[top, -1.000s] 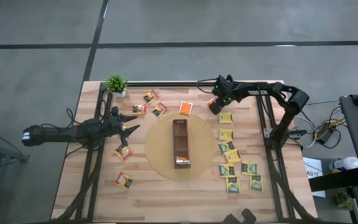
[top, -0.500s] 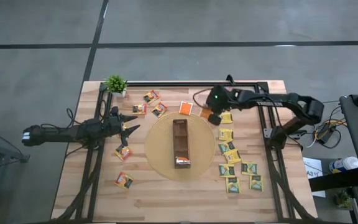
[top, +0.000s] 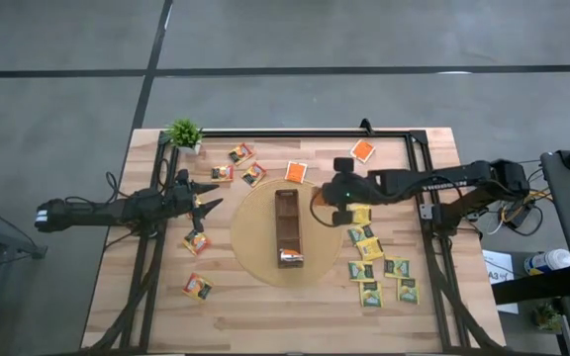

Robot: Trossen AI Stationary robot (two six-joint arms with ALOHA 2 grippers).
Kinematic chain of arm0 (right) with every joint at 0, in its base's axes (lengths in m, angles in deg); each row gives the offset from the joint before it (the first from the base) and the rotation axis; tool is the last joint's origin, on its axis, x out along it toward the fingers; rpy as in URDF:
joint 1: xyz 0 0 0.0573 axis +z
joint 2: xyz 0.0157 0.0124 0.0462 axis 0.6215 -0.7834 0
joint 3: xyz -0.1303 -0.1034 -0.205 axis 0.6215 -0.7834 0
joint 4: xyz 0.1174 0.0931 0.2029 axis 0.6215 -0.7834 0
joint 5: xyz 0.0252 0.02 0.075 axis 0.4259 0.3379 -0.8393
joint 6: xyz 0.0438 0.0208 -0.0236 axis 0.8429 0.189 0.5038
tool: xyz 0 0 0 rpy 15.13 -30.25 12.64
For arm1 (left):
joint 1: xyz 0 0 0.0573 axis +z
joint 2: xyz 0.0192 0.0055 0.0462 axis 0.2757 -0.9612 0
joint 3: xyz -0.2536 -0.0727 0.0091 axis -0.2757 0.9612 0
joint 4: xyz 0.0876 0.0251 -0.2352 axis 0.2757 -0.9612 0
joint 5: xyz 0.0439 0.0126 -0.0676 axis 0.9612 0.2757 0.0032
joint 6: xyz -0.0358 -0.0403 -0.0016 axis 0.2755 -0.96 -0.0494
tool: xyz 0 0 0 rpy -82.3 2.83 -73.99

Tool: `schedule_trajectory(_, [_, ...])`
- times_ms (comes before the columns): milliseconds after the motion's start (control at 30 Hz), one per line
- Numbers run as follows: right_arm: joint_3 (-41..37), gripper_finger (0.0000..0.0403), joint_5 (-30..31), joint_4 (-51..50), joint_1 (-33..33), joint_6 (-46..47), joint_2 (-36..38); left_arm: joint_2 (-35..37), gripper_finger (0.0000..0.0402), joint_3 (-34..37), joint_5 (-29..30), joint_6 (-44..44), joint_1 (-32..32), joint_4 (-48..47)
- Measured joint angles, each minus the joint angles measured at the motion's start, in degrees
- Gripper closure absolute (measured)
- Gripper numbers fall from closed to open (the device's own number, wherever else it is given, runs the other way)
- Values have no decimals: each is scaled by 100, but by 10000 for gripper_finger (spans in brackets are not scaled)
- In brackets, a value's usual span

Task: Pick & Place Tea
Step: Put the middle white tea bag into the bottom section of the wooden organizer

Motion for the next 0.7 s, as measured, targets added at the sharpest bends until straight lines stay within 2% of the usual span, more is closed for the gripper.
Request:
schedule_trajectory(133, [143,394,69,5,258,260,-127,0,199,-1,0,-1,-2,0])
schedule_trajectory(333, [190,394,777,-12,717,492,-362,0,199,-2,0,-2,-2,0])
schedule_trajectory(700, [687,394,1051,-35,1533,927,-844,0,199,-2,0,-2,-6,0])
